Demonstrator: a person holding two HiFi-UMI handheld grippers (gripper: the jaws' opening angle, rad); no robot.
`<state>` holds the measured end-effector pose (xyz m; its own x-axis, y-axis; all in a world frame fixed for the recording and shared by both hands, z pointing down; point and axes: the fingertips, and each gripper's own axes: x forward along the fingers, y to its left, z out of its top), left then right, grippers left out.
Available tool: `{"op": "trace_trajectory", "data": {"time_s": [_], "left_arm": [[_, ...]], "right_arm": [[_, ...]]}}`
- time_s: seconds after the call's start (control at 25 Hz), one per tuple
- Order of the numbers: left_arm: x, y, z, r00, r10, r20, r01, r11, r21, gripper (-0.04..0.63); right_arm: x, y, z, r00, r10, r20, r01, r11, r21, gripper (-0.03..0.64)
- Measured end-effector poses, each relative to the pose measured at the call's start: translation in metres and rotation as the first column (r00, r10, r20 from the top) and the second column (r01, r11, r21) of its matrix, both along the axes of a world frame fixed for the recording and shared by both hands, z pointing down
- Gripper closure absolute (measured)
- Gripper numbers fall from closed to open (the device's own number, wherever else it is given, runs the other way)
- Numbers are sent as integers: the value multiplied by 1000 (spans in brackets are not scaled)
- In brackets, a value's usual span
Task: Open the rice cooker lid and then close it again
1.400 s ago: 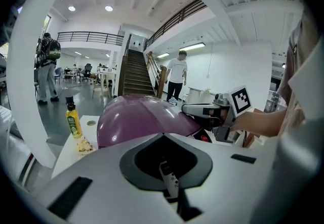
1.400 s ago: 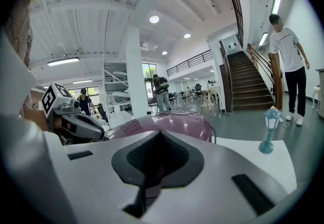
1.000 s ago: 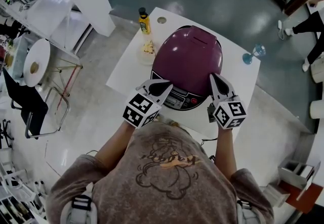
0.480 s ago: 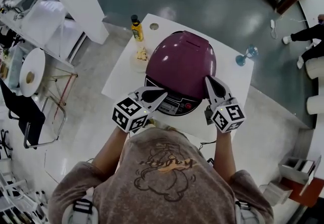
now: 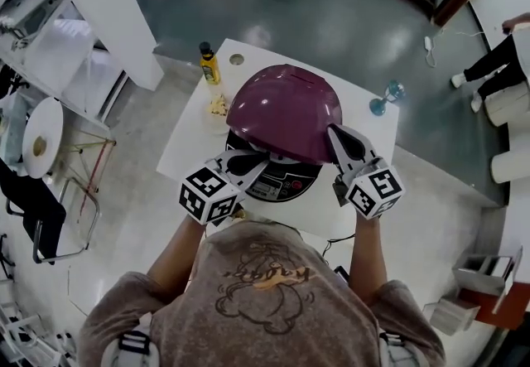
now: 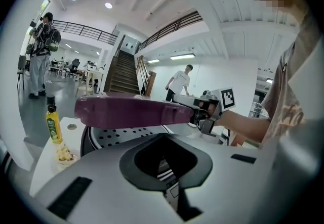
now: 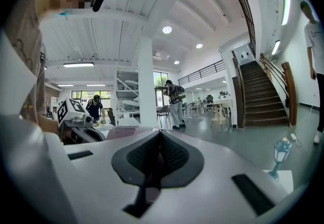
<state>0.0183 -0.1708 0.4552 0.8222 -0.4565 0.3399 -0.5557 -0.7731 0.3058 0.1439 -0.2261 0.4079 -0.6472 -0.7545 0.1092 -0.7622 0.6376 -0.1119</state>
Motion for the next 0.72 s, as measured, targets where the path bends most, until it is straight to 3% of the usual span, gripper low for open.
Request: {"op": "trace_trajectory", "data": {"time_s": [0.24, 0.56, 0.72], "left_arm": [[10, -11, -10, 1000, 27, -4, -27, 999, 29, 575], [24, -22, -20, 999, 45, -14, -44, 997, 58, 575], [29, -22, -27, 998, 56, -27, -54, 996, 74, 575]], "right_arm": [[3, -9, -19, 999, -33, -8, 33, 999, 21, 615], [14, -29, -45, 997, -44, 66, 44, 999, 7, 612], [17, -39, -53, 998, -54, 39, 53, 998, 20, 614]]}}
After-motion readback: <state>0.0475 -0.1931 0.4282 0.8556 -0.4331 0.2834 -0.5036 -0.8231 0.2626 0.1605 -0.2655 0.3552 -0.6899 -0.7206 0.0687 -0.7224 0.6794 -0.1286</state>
